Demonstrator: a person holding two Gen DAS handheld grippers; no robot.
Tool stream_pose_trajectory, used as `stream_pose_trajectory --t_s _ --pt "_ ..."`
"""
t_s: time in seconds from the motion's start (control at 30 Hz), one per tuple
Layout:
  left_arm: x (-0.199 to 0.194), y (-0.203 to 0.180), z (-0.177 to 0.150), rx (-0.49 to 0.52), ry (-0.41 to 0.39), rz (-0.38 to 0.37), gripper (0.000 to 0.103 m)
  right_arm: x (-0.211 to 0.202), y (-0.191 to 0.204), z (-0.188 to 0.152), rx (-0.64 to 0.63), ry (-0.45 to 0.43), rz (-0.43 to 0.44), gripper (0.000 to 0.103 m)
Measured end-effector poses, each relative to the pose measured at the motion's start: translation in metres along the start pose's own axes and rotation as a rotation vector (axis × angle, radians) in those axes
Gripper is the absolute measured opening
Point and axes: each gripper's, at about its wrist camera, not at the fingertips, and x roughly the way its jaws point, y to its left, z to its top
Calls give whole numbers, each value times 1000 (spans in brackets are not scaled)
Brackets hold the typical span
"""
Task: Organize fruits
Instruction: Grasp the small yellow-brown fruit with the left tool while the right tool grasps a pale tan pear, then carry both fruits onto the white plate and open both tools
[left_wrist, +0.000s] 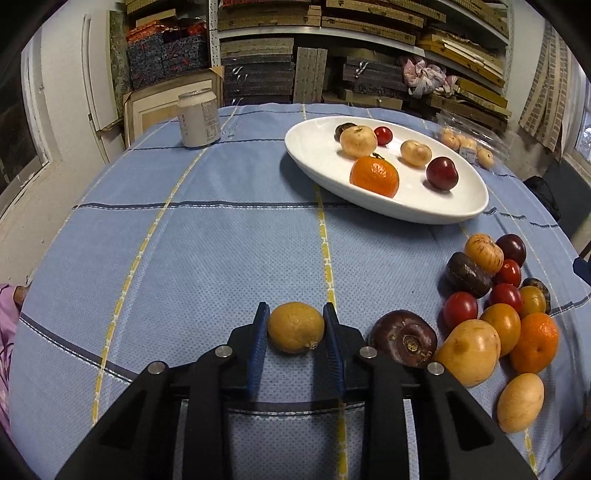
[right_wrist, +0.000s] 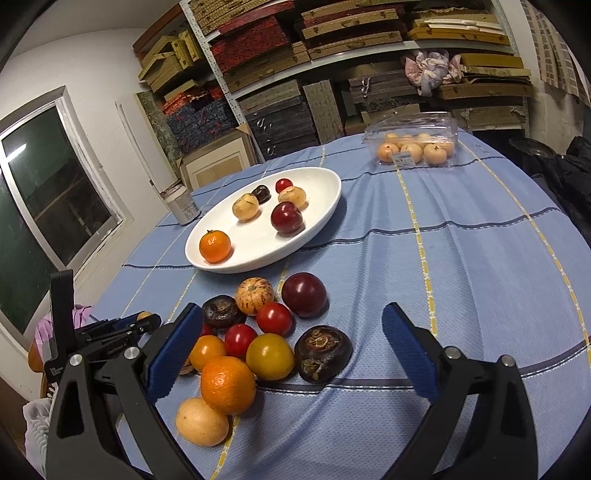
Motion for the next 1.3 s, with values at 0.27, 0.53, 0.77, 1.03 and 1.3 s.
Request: stream_pose_trajectory --t_s 0.27,0.53,0.77,1.03,1.3 --pt "-5 6 0 -27 -6 -14 30 -6 28 -25 -145 55 61 93" --pt "-16 4 0 -30 -32 -41 30 0 65 -66 -298 179 88 72" --pt "-15 -1 0 -22 -28 -52 30 19 70 -76 -295 276 79 68" --pt "-14 -3 0 -15 -20 -65 30 33 86 -77 -315 298 58 66" --pt "-9 -6 -2 -7 -2 -67 30 38 90 -78 -337 289 17 47"
